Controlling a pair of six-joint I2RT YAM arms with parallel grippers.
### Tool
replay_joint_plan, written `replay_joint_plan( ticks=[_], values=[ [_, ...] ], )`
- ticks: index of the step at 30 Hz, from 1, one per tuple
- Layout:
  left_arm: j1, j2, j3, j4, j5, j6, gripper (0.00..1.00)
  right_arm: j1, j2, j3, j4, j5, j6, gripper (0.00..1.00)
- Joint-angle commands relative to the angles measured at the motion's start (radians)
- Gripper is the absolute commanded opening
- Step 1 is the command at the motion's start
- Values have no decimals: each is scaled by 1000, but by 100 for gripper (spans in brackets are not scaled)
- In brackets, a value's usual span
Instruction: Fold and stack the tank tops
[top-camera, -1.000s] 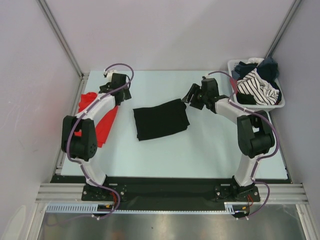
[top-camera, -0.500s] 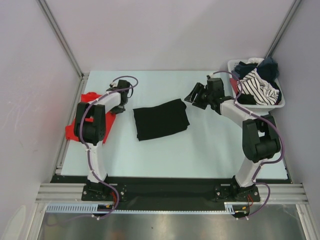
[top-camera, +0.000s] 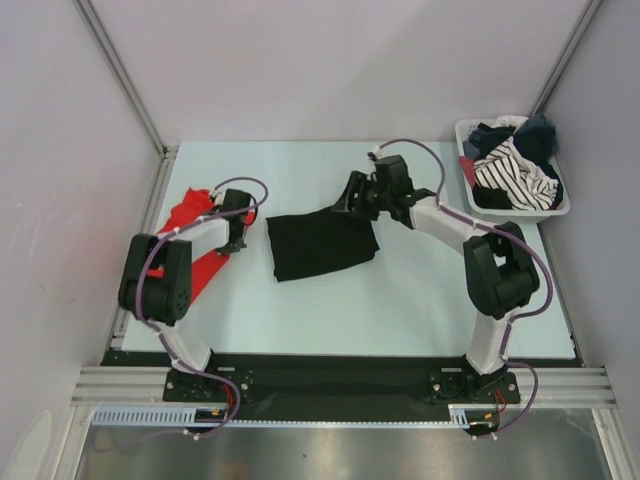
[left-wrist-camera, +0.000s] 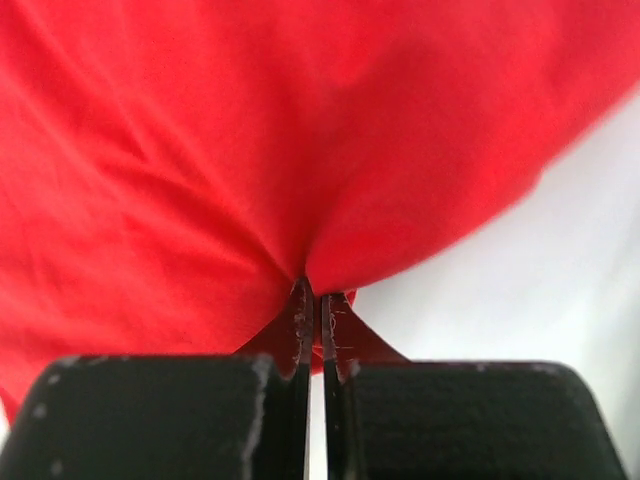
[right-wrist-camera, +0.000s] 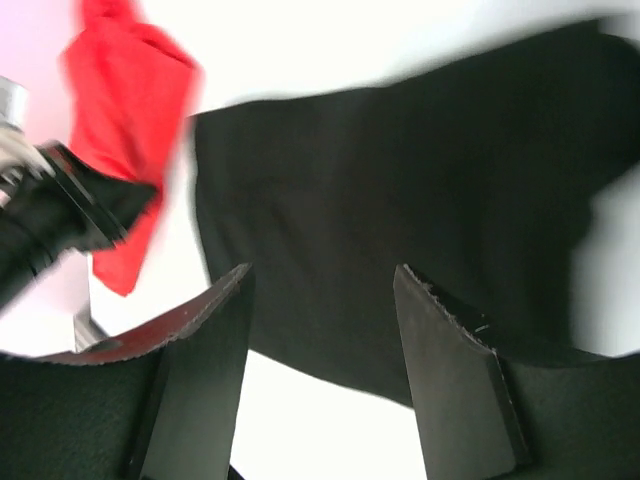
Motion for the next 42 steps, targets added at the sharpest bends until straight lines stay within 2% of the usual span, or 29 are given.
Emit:
replay_joint_plan(
  ticks=[1, 6, 10, 13, 19, 22, 25, 26, 29, 32, 36, 42],
  values=[
    [-20, -201, -166, 56, 127, -58, 0, 81, 60, 136, -29, -64, -48, 63],
    [-21, -498, -415, 138, 262, -115, 0, 167, 173, 286, -57, -145, -62, 65],
    [-21, -684, -544, 138, 315, -158, 0, 216, 244, 305, 7, -250, 13, 65],
    [-21, -734, -567, 117, 369, -153, 0, 262, 274, 309, 26, -258, 41, 65],
    [-49, -674, -595, 106, 406, -176, 1, 338, 354, 348, 12, -213, 64, 63],
    [-50, -688, -592, 94, 380, -179, 11, 364, 376, 371, 7, -192, 74, 60],
    [-52, -715, -593, 75, 356, -185, 34, 393, 389, 389, -9, -149, 71, 56],
    [-53, -721, -595, 75, 353, -188, 48, 397, 397, 394, -19, -133, 73, 53],
    [-62, -731, -590, 72, 345, -190, 63, 411, 417, 407, -62, -46, 68, 46],
    [-75, -734, -560, 54, 325, -190, 67, 416, 429, 423, -104, 47, 59, 43],
    [-101, -744, -512, 26, 296, -193, 68, 410, 477, 458, -170, 144, 42, 41],
    [-162, -717, -446, 41, 279, -150, 68, 359, 482, 414, -174, 164, 44, 39]
  ],
)
